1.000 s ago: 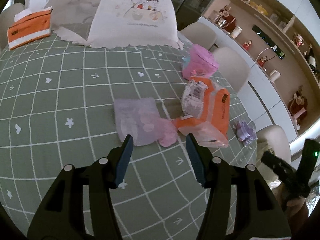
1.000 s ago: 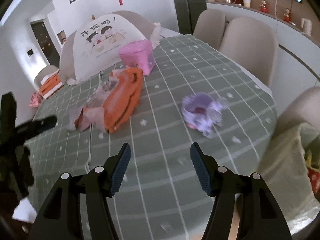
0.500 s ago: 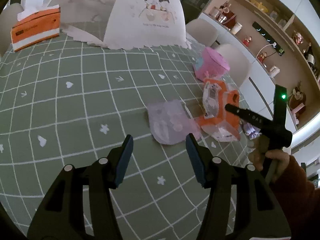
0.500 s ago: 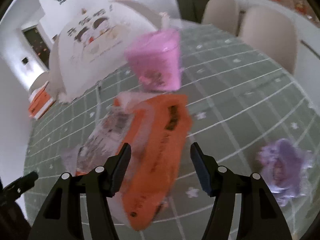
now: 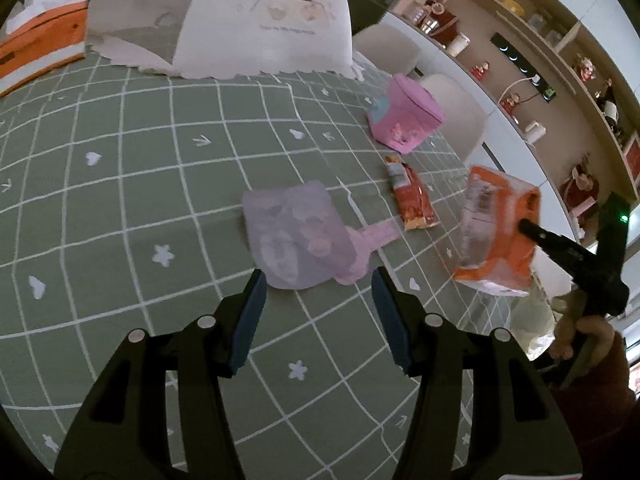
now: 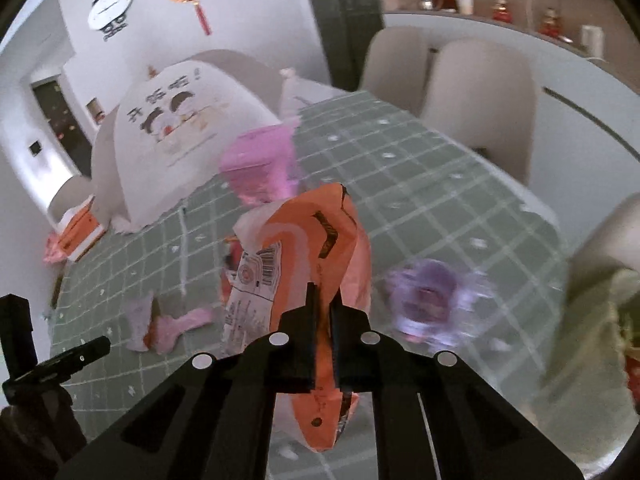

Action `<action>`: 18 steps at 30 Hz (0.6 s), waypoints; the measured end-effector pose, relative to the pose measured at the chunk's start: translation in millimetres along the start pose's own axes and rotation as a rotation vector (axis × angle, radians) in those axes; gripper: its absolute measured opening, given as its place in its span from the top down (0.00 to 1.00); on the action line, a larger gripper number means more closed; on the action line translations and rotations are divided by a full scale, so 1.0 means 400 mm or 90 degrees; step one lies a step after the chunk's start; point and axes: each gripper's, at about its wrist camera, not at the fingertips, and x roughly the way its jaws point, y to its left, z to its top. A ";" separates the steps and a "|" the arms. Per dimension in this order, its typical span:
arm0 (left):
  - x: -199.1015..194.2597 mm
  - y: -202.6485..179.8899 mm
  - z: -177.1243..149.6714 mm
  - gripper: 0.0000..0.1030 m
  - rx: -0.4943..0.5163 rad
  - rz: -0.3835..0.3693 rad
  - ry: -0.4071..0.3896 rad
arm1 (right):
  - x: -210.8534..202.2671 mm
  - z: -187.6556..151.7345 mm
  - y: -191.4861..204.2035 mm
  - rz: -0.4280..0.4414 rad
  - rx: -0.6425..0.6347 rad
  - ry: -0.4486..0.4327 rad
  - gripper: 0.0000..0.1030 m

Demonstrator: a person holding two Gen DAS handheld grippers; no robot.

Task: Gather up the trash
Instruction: 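Move the right gripper over the table and grasp the orange wrapper package, then lower the left gripper onto the pink wrapper and close on it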

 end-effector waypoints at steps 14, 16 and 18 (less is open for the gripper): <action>0.050 -0.006 0.037 0.49 0.001 0.057 -0.024 | -0.050 -0.116 -0.065 0.002 0.009 0.052 0.93; 0.057 0.001 0.046 0.49 -0.001 0.065 -0.026 | -0.052 -0.137 -0.067 0.006 0.005 0.063 0.93; 0.066 0.004 0.052 0.49 -0.001 0.074 -0.030 | -0.053 -0.153 -0.069 0.003 0.000 0.073 0.93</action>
